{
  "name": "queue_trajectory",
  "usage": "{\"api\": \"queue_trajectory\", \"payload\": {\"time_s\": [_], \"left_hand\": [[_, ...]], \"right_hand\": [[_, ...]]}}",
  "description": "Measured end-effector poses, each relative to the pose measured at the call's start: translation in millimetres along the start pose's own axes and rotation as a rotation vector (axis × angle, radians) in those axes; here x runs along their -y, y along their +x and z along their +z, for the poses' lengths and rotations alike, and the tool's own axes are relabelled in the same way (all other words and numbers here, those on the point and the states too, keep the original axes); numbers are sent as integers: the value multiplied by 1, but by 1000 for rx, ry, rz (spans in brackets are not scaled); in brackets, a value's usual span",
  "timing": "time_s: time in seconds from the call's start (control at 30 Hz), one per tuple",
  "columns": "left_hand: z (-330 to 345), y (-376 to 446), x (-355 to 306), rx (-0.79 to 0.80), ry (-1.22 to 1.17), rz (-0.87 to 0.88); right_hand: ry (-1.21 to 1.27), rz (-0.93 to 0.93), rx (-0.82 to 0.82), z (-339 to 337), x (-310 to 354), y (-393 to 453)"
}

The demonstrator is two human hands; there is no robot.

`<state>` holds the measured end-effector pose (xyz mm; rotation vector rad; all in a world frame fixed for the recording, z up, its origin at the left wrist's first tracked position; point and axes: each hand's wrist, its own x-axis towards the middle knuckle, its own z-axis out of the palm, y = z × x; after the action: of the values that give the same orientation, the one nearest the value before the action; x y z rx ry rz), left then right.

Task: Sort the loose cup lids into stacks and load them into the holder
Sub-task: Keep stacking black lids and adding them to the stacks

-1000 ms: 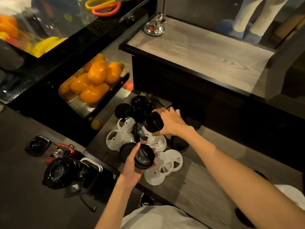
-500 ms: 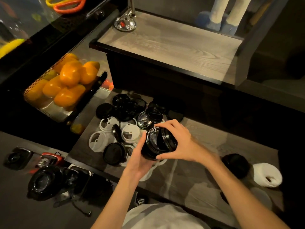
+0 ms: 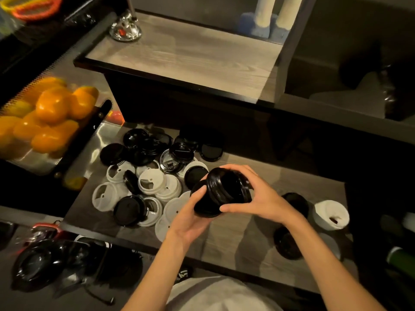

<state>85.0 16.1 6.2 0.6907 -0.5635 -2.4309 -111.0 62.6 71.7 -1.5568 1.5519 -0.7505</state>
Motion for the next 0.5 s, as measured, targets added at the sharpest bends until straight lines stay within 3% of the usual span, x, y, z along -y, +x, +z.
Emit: {"api": "queue_trajectory", "payload": {"time_s": [0.5], "left_hand": [[28,3,25,51,40,-26]], "right_hand": [[108,75,-49,-23,-19,-38]]}}
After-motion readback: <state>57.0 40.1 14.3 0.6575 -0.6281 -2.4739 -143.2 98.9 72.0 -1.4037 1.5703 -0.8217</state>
